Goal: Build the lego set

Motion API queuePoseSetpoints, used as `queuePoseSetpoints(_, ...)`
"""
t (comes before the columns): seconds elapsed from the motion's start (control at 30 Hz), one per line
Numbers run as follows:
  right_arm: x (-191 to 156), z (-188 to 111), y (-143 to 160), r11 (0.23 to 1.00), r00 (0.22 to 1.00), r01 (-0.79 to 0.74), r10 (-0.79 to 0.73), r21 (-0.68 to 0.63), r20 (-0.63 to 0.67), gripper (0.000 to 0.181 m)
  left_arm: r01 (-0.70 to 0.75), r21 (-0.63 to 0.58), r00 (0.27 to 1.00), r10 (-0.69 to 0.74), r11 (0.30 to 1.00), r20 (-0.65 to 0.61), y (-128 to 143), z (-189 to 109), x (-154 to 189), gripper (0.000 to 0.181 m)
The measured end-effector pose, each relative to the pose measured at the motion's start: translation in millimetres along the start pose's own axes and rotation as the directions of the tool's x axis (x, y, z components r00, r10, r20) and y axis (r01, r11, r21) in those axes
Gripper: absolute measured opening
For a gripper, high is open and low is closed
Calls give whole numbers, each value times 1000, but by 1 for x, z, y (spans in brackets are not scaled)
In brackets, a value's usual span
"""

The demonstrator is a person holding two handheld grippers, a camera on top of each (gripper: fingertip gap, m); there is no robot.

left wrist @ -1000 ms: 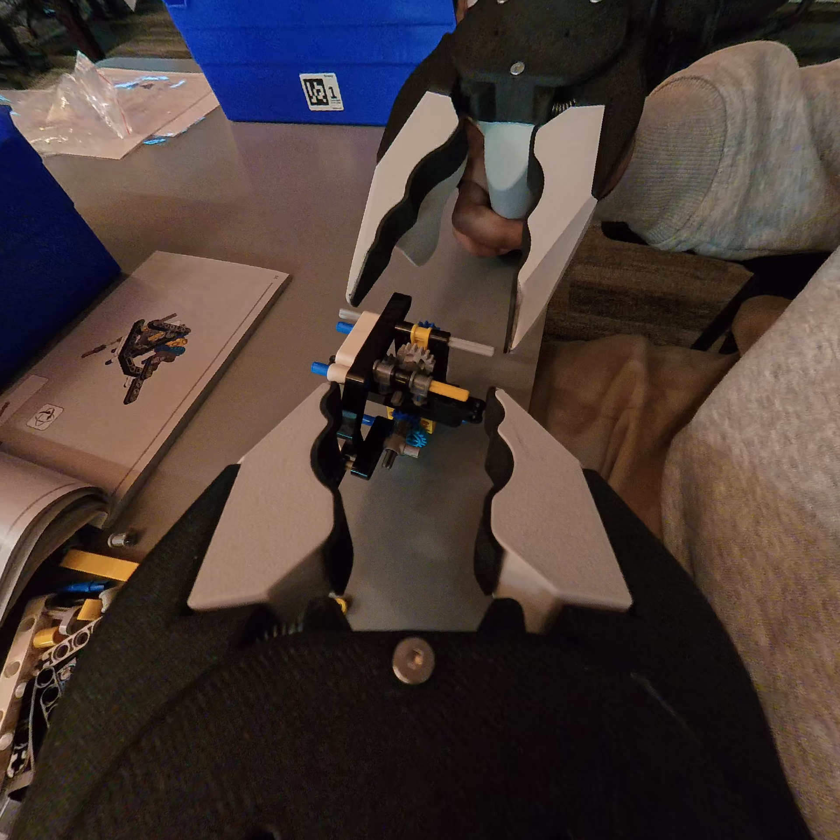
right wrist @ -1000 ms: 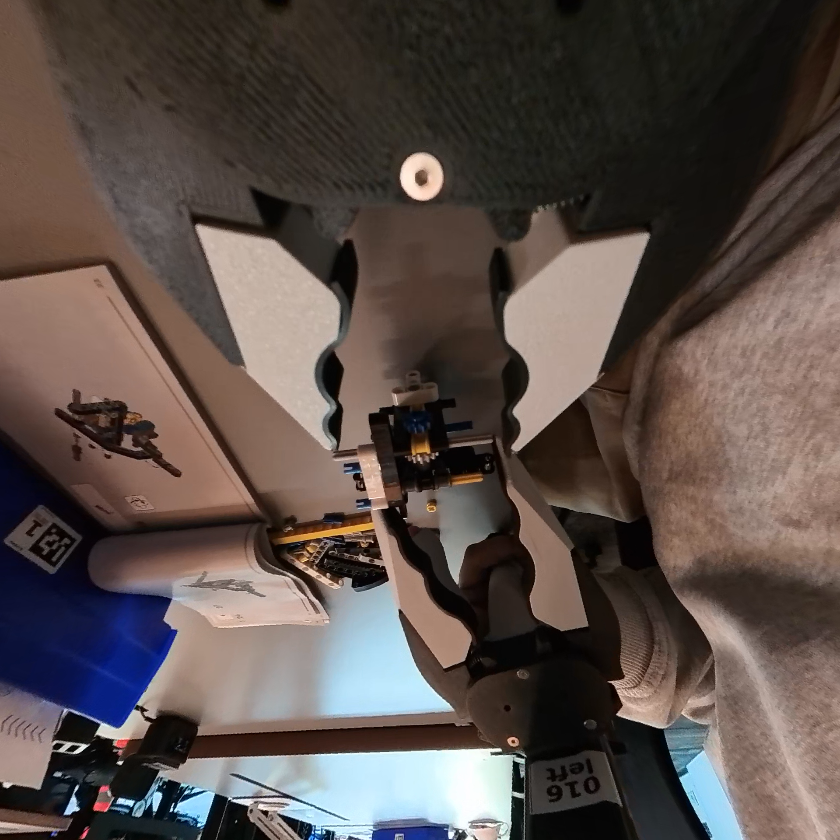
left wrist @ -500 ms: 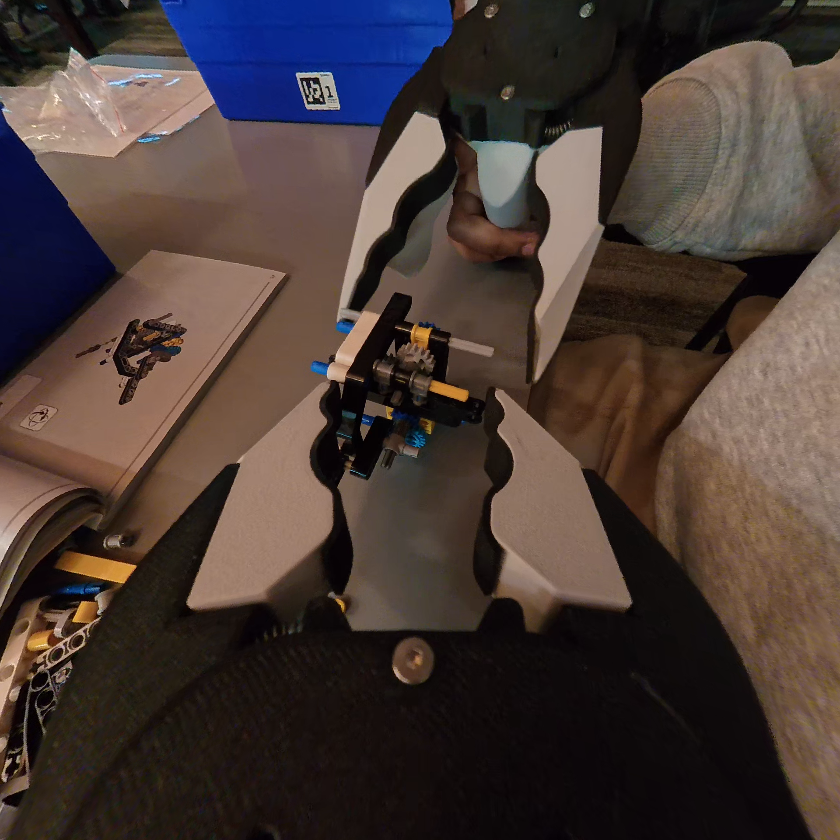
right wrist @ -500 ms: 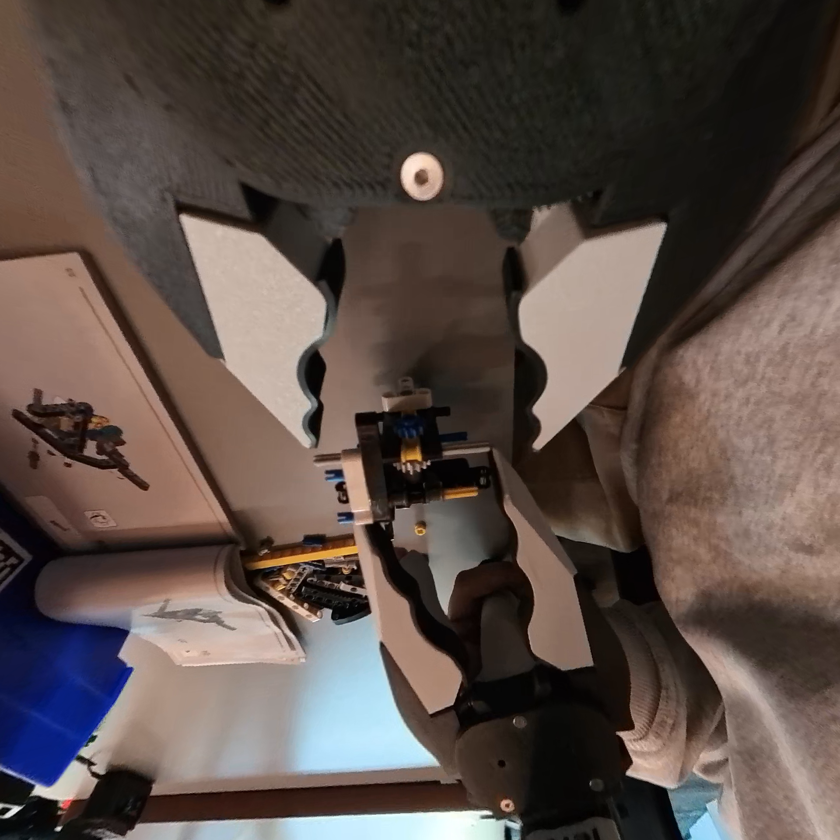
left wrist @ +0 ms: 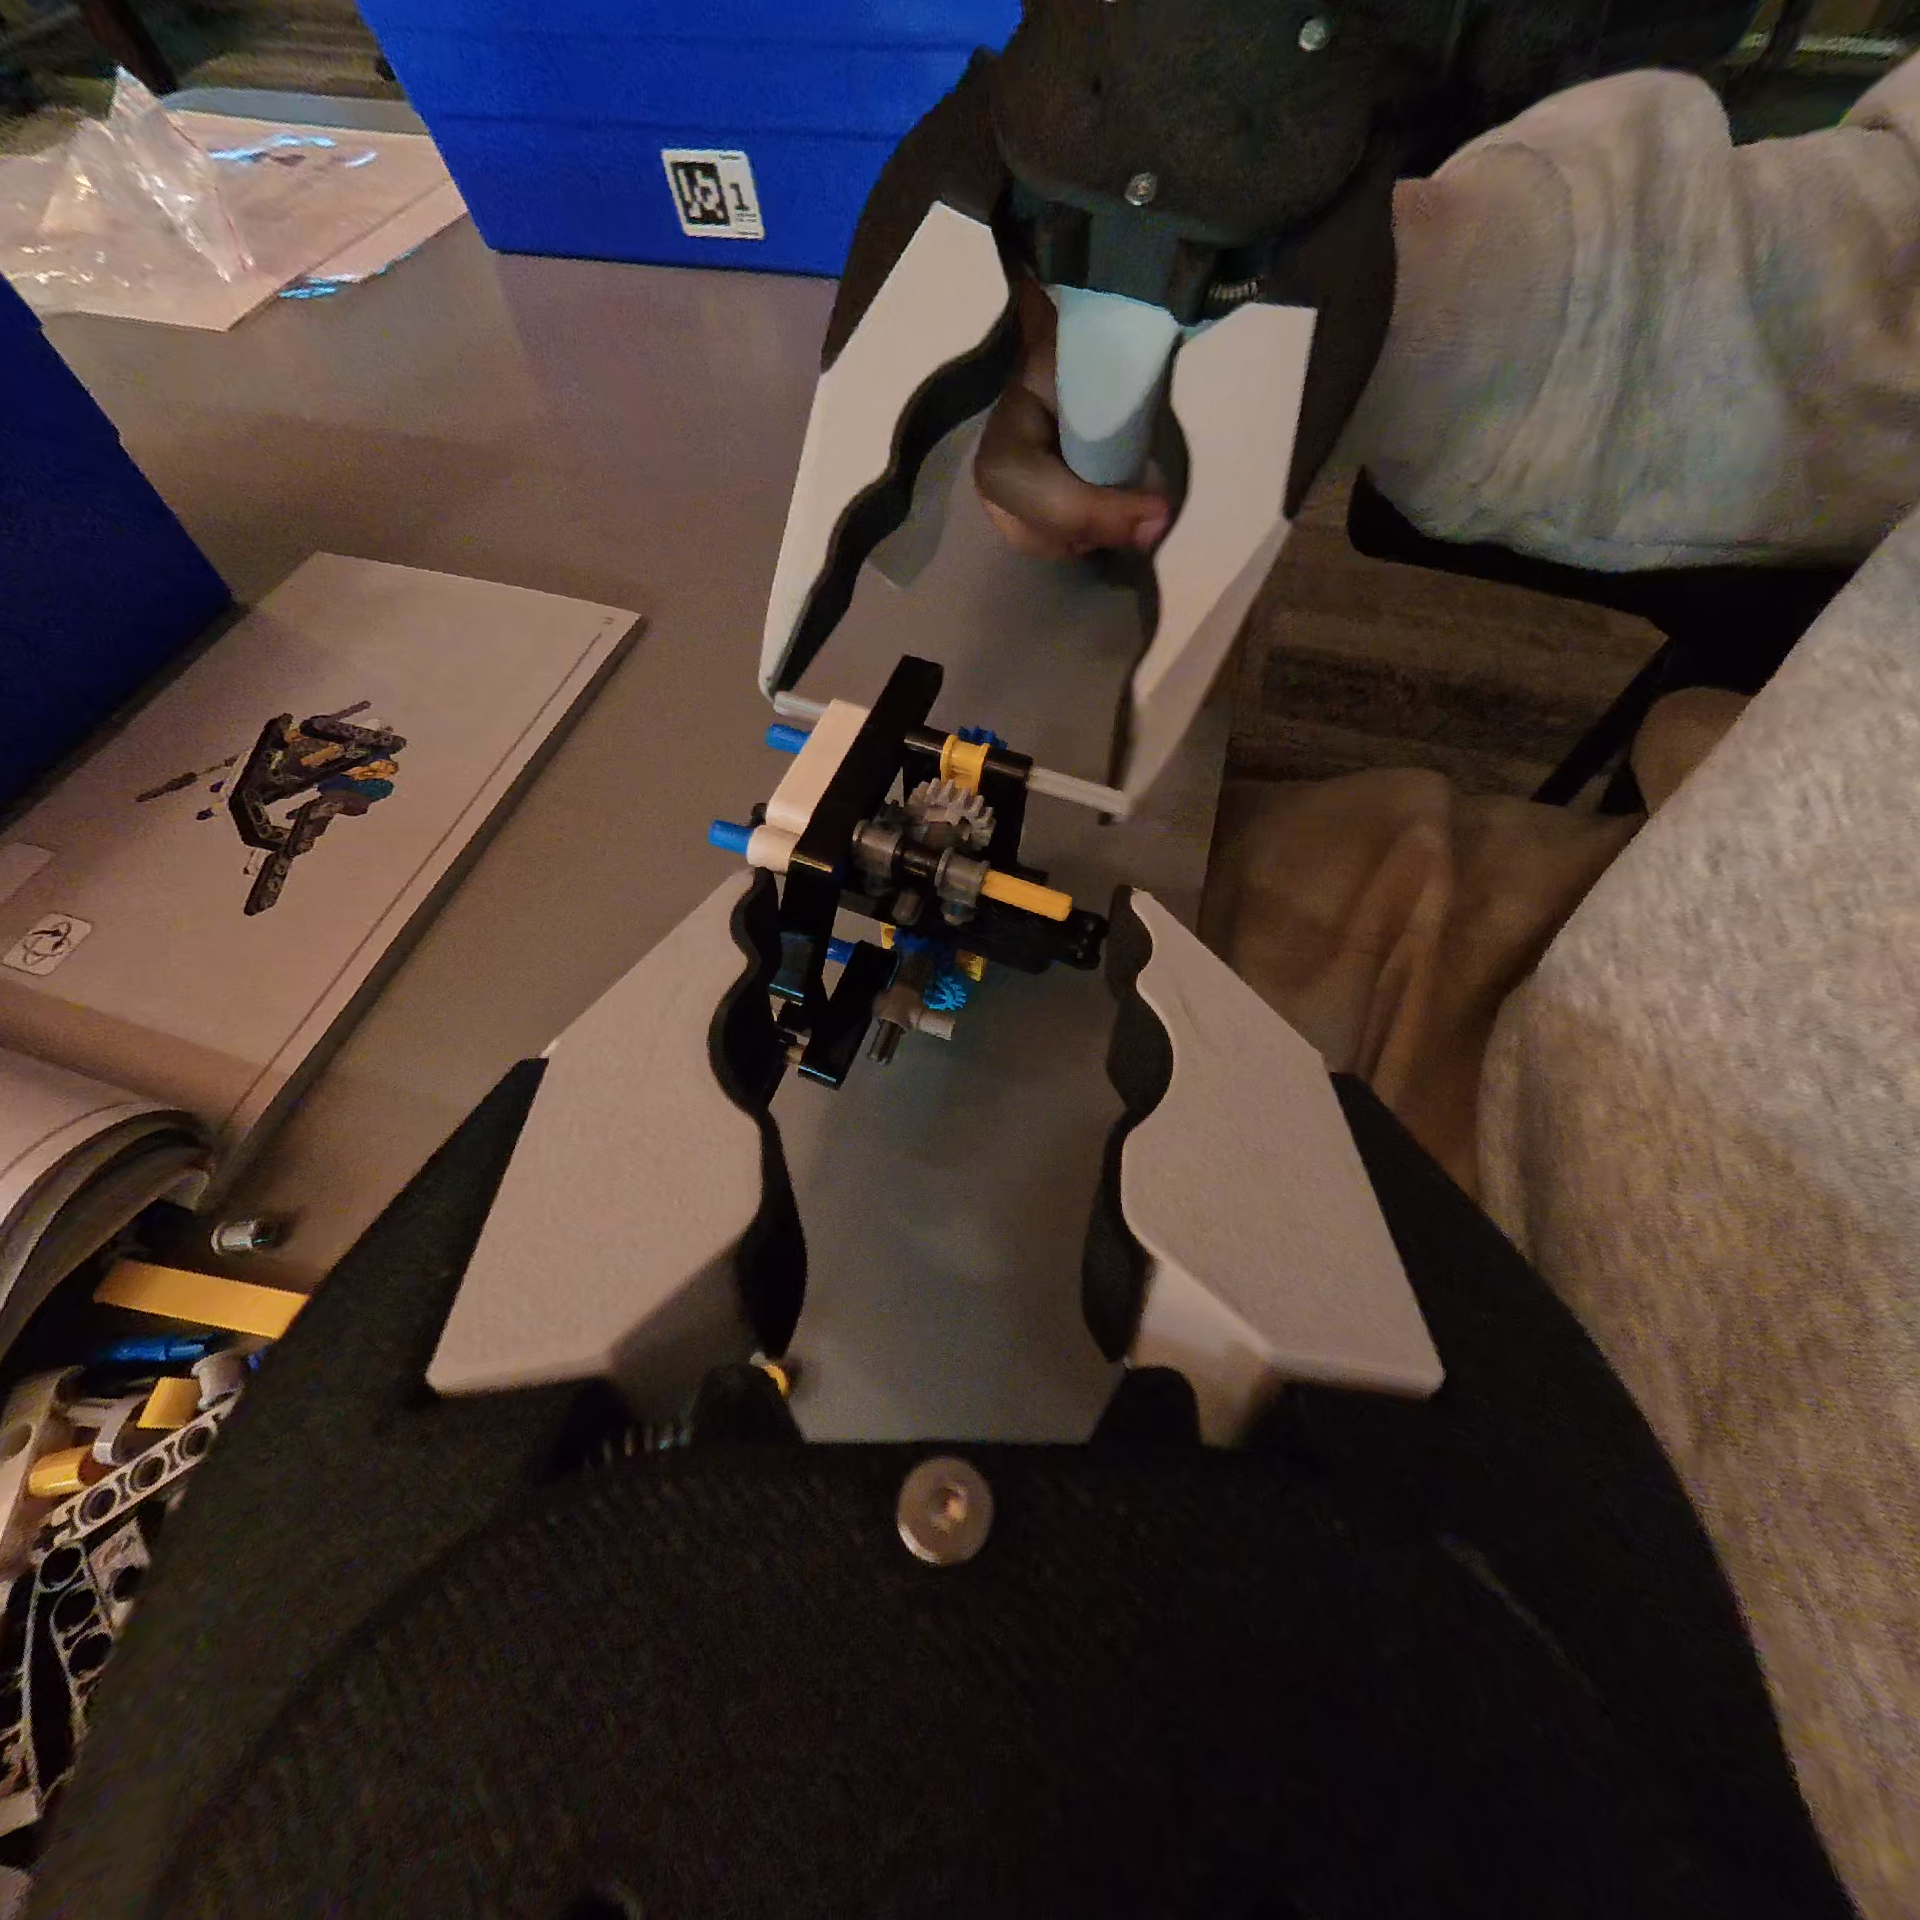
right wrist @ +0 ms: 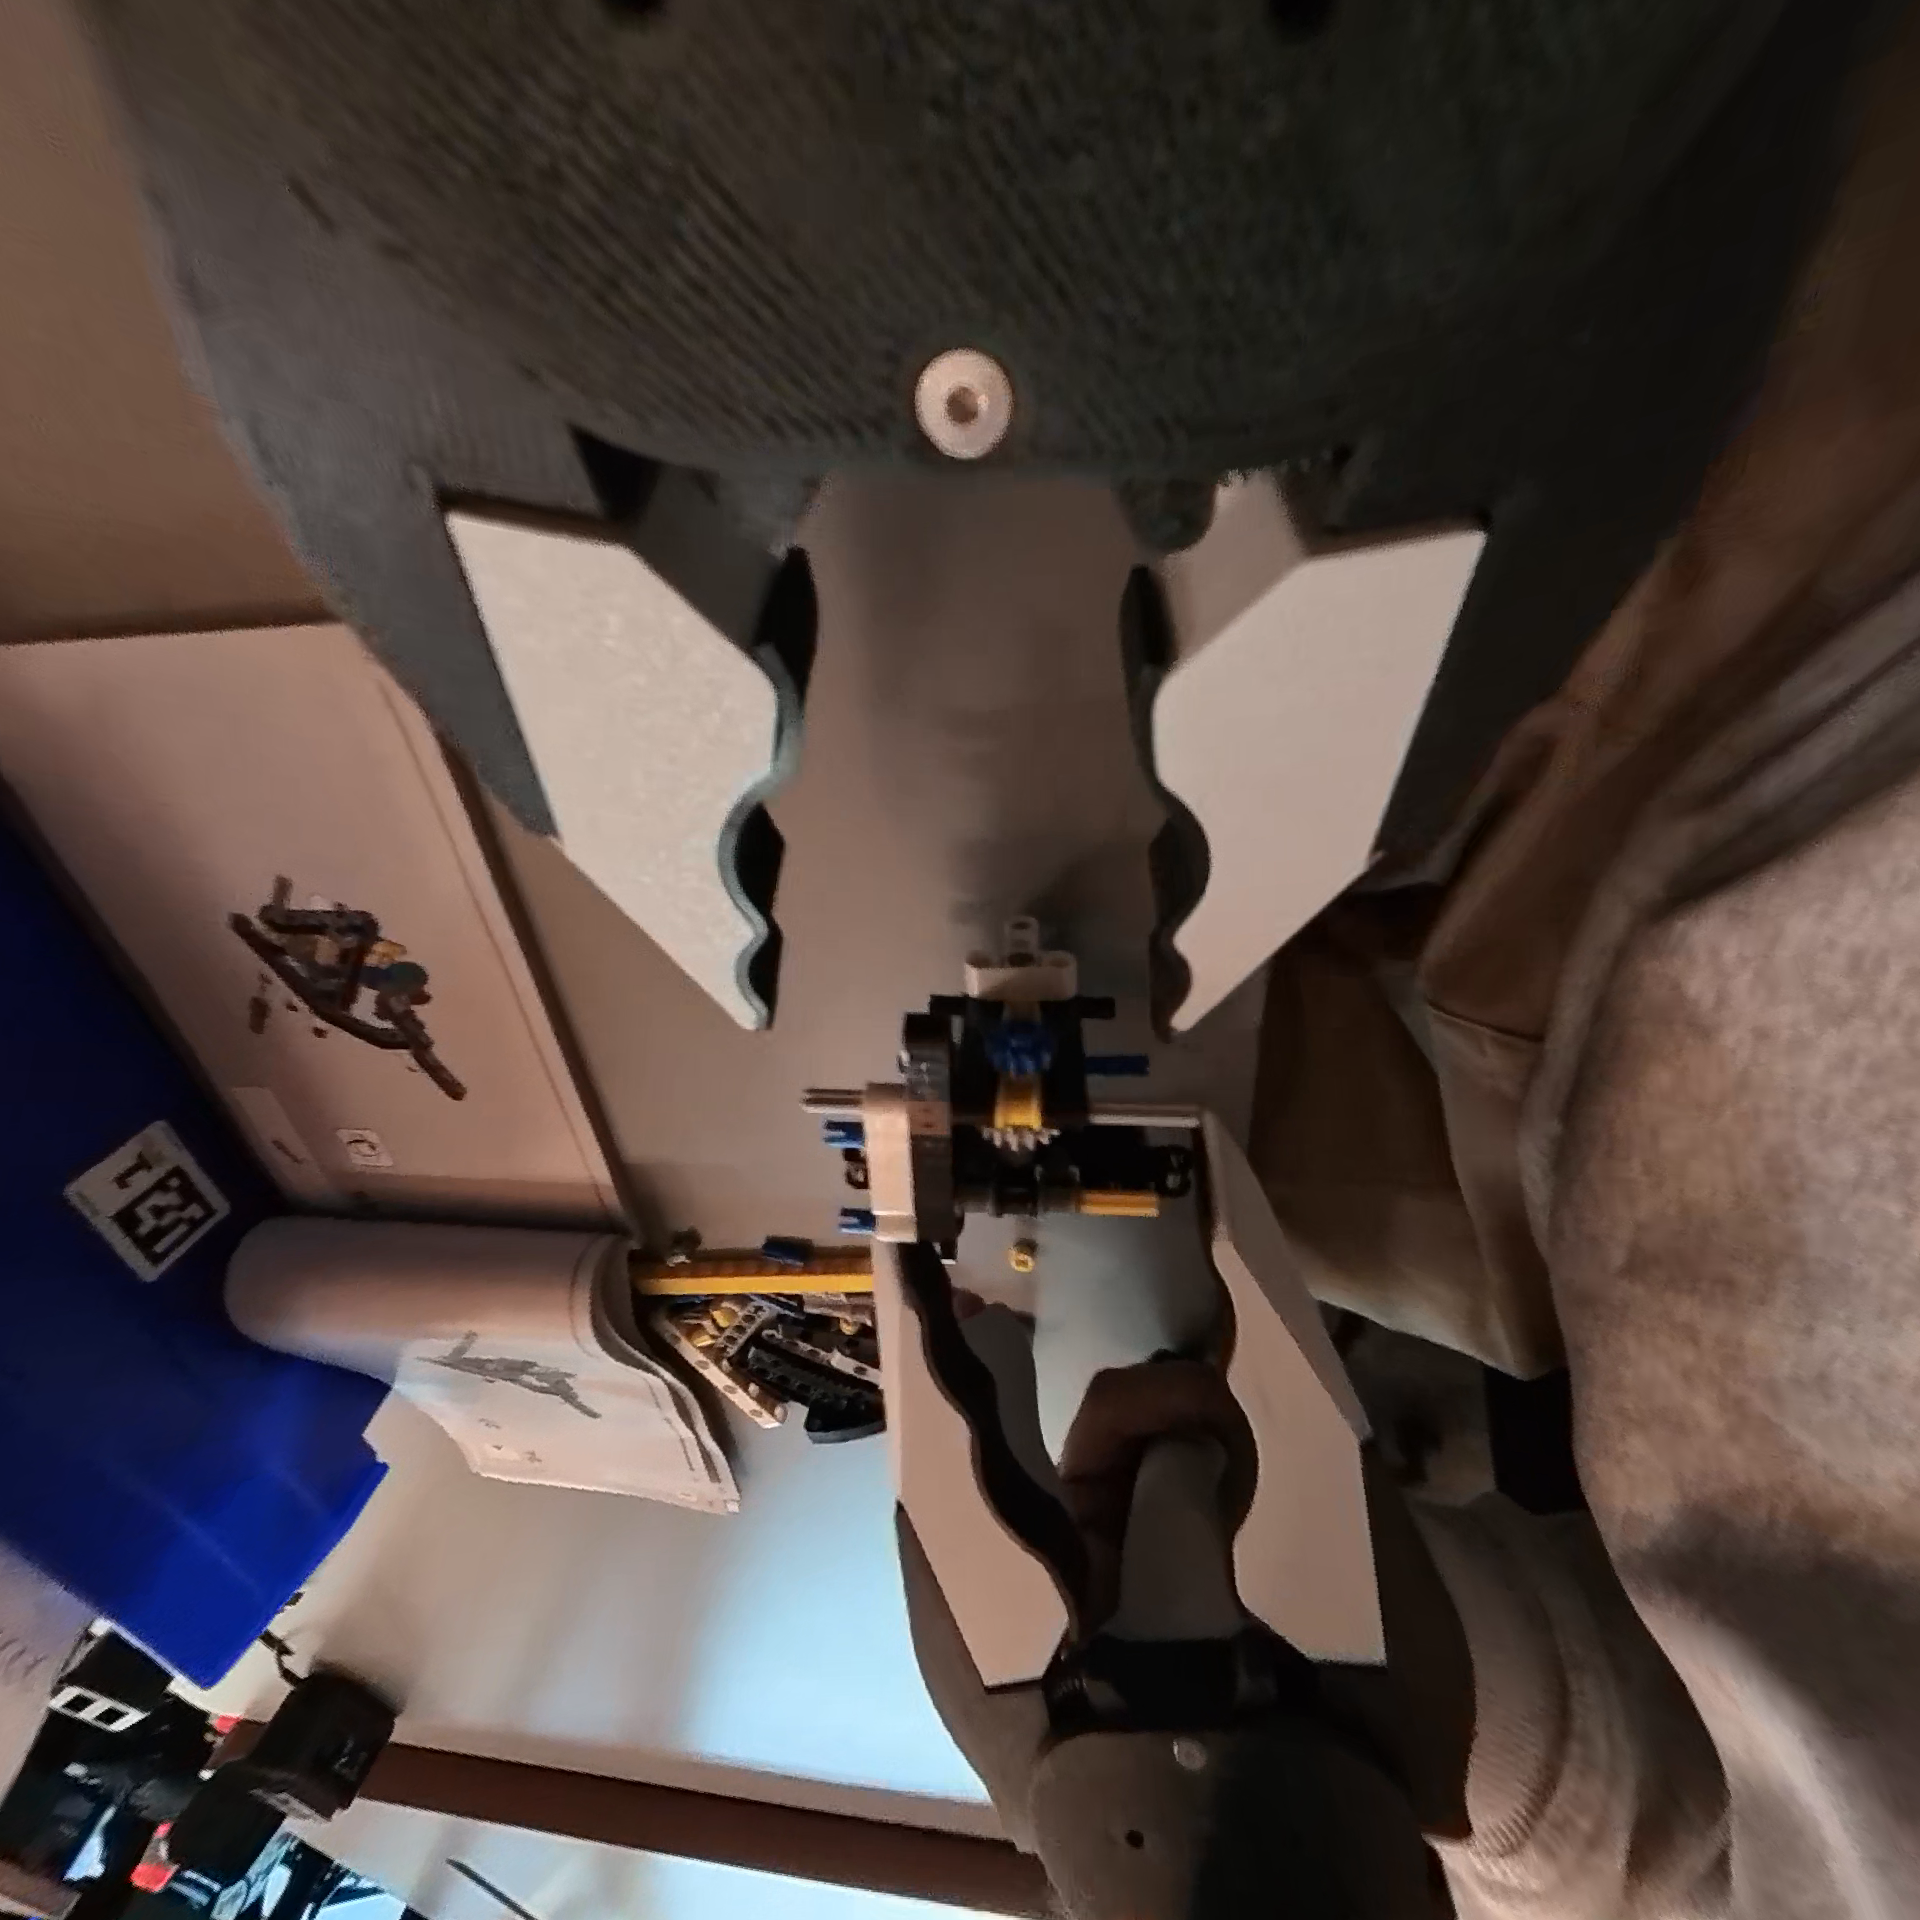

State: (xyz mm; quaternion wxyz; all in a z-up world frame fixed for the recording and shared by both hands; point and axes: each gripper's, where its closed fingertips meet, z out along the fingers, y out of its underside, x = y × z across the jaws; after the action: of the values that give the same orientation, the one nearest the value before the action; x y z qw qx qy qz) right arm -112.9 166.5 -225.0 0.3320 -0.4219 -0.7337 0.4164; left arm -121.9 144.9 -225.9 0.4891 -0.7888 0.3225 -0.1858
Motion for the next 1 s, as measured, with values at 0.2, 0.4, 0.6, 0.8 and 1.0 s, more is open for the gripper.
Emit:
queuePoseSetpoints(0.2, 8, -6, -8, 999, 998, 39, -40, 15, 51, 52, -5, -2, 1000, 5, 1000, -12, 0, 0, 2, 62)
queuePoseSetpoints(0.4, 12, -10, -14, 997, 996, -34, 28, 72, 87, 44, 0, -2, 1000, 0, 1000, -16, 0, -1, 3, 62)
queuePoseSetpoints(0.6, 11, -4, -17, 996, 996, -37, 30, 76, 83, 42, -5, -2, 1000, 5, 1000, -17, 0, -1, 3, 62)
queuePoseSetpoints(0.8, 9, -2, -16, 996, 995, -49, 42, 73, 91, 40, -11, -2, 1000, 11, 1000, -16, 0, -1, 4, 62)
queuePoseSetpoints(1.0, 13, -5, -15, 996, 995, -60, 54, 73, 82, 34, -12, -2, 1000, 12, 1000, -17, 0, -1, 4, 62)
